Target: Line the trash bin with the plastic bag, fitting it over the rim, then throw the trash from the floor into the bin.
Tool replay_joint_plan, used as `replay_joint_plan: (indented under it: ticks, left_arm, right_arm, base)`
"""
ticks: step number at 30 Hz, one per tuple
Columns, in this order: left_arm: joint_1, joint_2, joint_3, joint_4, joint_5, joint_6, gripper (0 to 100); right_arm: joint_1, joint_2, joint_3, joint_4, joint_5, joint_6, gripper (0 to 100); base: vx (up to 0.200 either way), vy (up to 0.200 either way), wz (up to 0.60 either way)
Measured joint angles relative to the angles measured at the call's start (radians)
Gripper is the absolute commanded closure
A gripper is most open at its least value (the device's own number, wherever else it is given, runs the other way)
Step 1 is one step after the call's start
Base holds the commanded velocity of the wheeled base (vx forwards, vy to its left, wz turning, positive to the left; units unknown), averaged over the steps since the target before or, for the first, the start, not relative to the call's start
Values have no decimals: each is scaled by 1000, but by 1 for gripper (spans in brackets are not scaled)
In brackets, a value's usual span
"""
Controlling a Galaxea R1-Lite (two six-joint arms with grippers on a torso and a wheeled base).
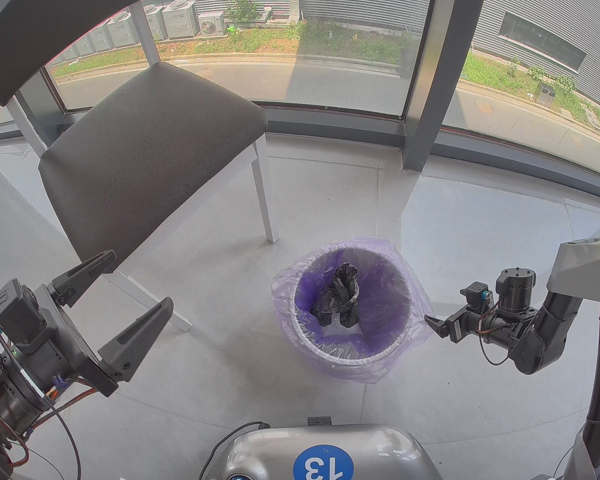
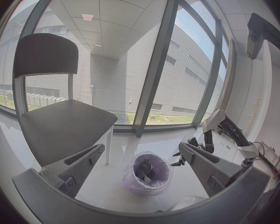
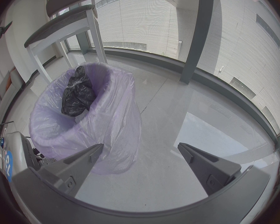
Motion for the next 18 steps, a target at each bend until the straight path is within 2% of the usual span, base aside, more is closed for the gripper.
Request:
replay_joint_plan:
  ticks: [6,11,18]
  left_arm:
    - [0,1,1,0,0,0,0]
    - [0,2,1,0,0,0,0]
    - [0,4,2,0,-2,-1,0]
  right_arm:
    - [14,58,-37,-15,-1,12,0]
    - [41,123,-83,-80,-12,54,0]
    - [63,212,-159,-121,-54,87,0]
  base:
    - [0,0,0]
    - [0,0,0]
    - [0,0,0]
